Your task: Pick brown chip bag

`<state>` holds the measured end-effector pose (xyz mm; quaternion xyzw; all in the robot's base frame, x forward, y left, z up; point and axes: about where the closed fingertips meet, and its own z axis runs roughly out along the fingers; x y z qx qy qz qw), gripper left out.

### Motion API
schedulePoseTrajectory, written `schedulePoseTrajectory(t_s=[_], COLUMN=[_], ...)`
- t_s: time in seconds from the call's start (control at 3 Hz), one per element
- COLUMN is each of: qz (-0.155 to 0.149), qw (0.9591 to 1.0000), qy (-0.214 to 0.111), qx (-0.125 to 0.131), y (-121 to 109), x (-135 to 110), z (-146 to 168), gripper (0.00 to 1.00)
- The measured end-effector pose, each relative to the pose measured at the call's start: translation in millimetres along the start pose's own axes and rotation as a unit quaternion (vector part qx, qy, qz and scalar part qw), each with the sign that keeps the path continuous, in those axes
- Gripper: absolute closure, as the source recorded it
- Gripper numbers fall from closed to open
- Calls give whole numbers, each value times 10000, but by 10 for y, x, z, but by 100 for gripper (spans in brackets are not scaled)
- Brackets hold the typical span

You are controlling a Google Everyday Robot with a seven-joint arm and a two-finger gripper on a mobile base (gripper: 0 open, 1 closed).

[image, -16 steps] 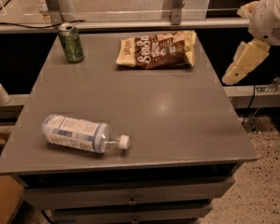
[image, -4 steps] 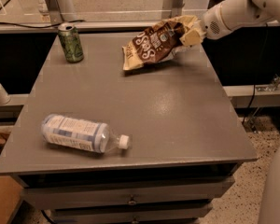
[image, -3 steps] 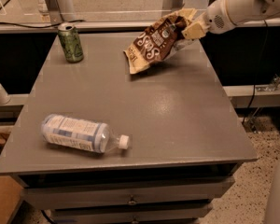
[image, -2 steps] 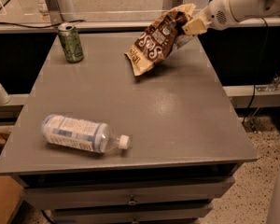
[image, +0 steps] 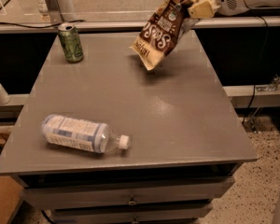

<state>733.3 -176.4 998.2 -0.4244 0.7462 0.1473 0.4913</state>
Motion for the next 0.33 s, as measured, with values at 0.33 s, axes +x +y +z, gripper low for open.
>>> schedulePoseTrajectory(t_s=[0.33], qz=[0], qw=[10000], qy=[0], qx=[-1], y=[0], x=[0], z=[1], gripper=[100])
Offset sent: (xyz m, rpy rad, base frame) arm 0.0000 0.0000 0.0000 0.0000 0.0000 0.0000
